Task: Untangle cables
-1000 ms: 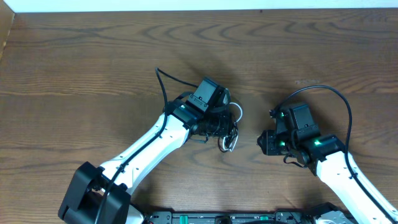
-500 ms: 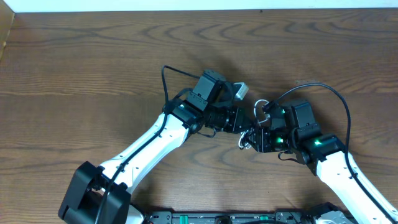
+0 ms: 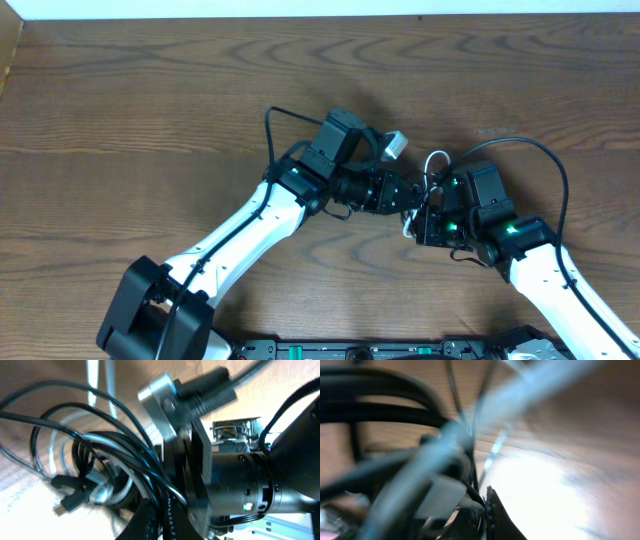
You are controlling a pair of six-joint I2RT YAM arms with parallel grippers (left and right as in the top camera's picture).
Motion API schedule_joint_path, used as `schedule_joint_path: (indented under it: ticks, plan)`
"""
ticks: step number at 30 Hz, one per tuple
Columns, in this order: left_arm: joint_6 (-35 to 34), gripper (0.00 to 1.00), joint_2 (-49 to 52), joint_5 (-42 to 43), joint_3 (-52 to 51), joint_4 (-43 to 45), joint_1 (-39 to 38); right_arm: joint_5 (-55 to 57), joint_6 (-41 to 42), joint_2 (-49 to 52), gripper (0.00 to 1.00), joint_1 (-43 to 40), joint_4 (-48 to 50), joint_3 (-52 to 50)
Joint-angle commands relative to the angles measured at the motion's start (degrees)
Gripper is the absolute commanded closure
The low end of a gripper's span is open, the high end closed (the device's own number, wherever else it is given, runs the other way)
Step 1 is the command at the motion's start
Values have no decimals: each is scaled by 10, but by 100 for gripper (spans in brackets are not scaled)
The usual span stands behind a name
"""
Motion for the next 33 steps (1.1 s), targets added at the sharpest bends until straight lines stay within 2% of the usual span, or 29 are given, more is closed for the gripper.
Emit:
schedule_joint_path:
  ticks: [1,4,7,12,15,16,21,22,26,33]
  plan:
    - [17,93,-4,43,5,5,-1,168,57,0,99,3,-51,-2]
    - [42,92,-4,21,5,-20,-1,237,88,0,99,3,-100,-2]
    - [63,93,-4,-44,5,-67,-1,279,118,0,99,3,-133,-2]
    - [77,93,-4,-151,5,-138,-1,288,125,0,99,3,-139,-2]
    - [79,92,-4,-162,5,-149,-1,285,128,0,98,3,-133,-2]
    - [80,93,-4,-161,5,-150,-1,278,128,0,94,3,-130,-2]
    - [80,93,-4,-159,5,-150,-1,183,82,0,48,3,-76,-2]
    - [80,92,-4,-159,5,-150,-1,164,69,0,45,3,-64,-2]
    - [80,93,-4,-148,5,-147,-1,91,50,0,47,3,-21,-2]
    - [101,92,-4,-63,5,-103,-1,-36,50,0,48,3,38,-2]
